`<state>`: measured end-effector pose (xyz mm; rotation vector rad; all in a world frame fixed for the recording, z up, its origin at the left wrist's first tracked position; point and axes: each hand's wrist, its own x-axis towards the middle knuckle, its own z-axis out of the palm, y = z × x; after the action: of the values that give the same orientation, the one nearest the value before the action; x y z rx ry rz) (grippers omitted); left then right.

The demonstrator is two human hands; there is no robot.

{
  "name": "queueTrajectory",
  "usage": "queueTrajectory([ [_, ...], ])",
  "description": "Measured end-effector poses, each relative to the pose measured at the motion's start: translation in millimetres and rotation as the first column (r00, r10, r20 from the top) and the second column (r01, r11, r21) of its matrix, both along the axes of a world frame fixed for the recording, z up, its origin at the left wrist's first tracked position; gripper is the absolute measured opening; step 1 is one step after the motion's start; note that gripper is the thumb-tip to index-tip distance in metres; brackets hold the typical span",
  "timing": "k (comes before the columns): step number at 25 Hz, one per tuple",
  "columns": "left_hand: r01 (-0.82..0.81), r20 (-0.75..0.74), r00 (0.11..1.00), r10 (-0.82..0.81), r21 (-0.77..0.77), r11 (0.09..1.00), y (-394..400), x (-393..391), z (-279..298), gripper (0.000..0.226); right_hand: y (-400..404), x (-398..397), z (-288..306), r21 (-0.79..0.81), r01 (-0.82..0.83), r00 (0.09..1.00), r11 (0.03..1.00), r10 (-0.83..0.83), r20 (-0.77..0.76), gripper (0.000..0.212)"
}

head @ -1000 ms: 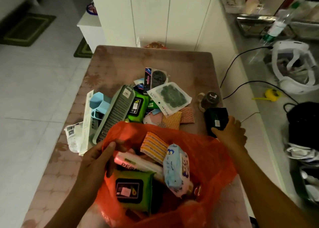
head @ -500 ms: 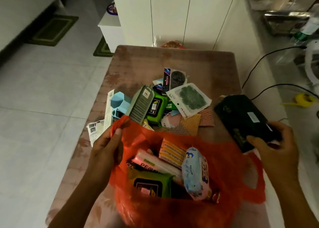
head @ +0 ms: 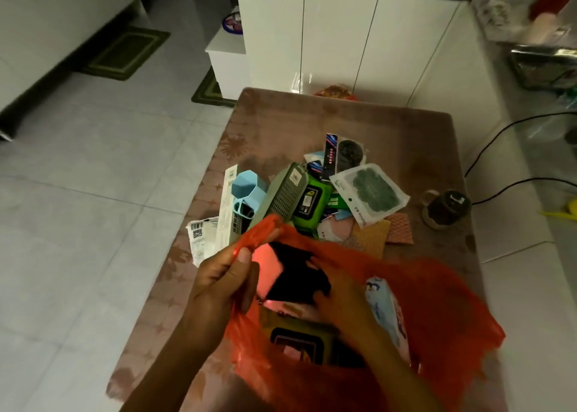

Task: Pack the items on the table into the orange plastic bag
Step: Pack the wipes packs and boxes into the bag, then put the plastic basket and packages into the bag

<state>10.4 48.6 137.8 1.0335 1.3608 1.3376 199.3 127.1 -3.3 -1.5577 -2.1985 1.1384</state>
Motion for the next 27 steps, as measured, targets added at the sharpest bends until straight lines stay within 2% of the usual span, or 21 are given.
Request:
queueTrajectory([
  [2,0.062,-0.013,0.998,-0.062,-0.007,0.998,-3.1,-7.6,0.2,0.040,9.1,12.3,-3.6,-0.071,0.017,0.989,0.997,-0.007,0.145,0.035],
  [3,0.047,-0.016,0.999,-0.048,-0.048,0.998,-4.3,-13.5,-2.4,0.048,9.9,17.0,-1.8,-0.078,0.009,0.988,0.997,0.003,0.156,0.035],
  [4,-0.014,-0.020,1.000,0.012,-0.100,0.995,-3.8,-19.7,-7.1,0.056,9.2,20.3,-1.1,-0.037,0.002,0.989,0.999,0.004,0.151,0.039],
  [6,-0.224,-0.075,0.974,0.212,-0.216,0.950,2.8,-35.8,-31.7,0.057,5.3,22.3,2.6,0.182,0.057,0.991,0.982,-0.077,0.106,0.040],
  [7,-0.333,-0.167,0.940,0.297,-0.271,0.903,10.7,-45.2,-49.0,0.050,1.2,21.6,10.7,0.274,0.114,0.987,0.955,-0.141,0.081,0.040],
  [8,-0.405,-0.275,0.905,0.325,-0.316,0.858,20.7,-56.3,-71.7,0.038,-3.8,22.0,22.8,0.239,0.170,0.982,0.956,-0.185,0.045,0.041],
  [9,-0.431,-0.383,0.878,0.288,-0.369,0.824,32.1,-67.5,-95.8,0.032,-8.7,21.7,37.7,0.143,0.191,0.981,0.971,-0.194,0.010,0.042],
  [12,-0.375,-0.507,0.860,0.049,-0.565,0.734,64.7,-91.9,-157.1,0.069,-20.7,30.4,45.7,0.061,0.171,0.985,0.983,-0.169,-0.045,0.042],
  [13,-0.388,-0.543,0.840,0.014,-0.581,0.716,72.9,-96.5,-172.2,0.077,-21.9,32.1,44.3,0.039,0.173,0.984,0.984,-0.171,-0.052,0.041],
  [15,-0.428,-0.583,0.812,0.015,-0.578,0.694,80.0,-99.8,-189.9,0.078,-25.5,38.1,38.9,0.010,0.208,0.977,0.978,-0.208,-0.043,0.034],
  [18,-0.406,-0.517,0.855,0.040,-0.619,0.672,75.9,-102.5,-204.8,0.069,-34.9,48.2,32.5,-0.042,0.274,0.961,0.961,-0.275,-0.036,0.027],
  [20,-0.381,-0.345,0.917,0.199,-0.612,0.693,67.7,-99.8,-198.5,0.063,-40.1,52.9,32.2,-0.069,0.298,0.952,0.952,-0.302,-0.056,0.026],
  [23,-0.470,-0.129,0.874,0.468,-0.470,0.748,48.5,-88.9,-155.7,0.039,-41.3,64.2,33.3,-0.096,0.363,0.923,0.927,-0.372,-0.101,0.022],
  [25,-0.476,-0.050,0.869,0.492,-0.355,0.805,25.6,-84.7,-112.5,0.034,-38.8,69.8,44.2,-0.108,0.395,0.901,0.913,-0.407,-0.147,0.020],
  [27,-0.436,-0.024,0.893,0.449,-0.285,0.853,8.1,-82.9,-73.8,0.035,-31.7,73.8,56.8,-0.112,0.410,0.885,0.905,-0.425,-0.193,0.022],
])
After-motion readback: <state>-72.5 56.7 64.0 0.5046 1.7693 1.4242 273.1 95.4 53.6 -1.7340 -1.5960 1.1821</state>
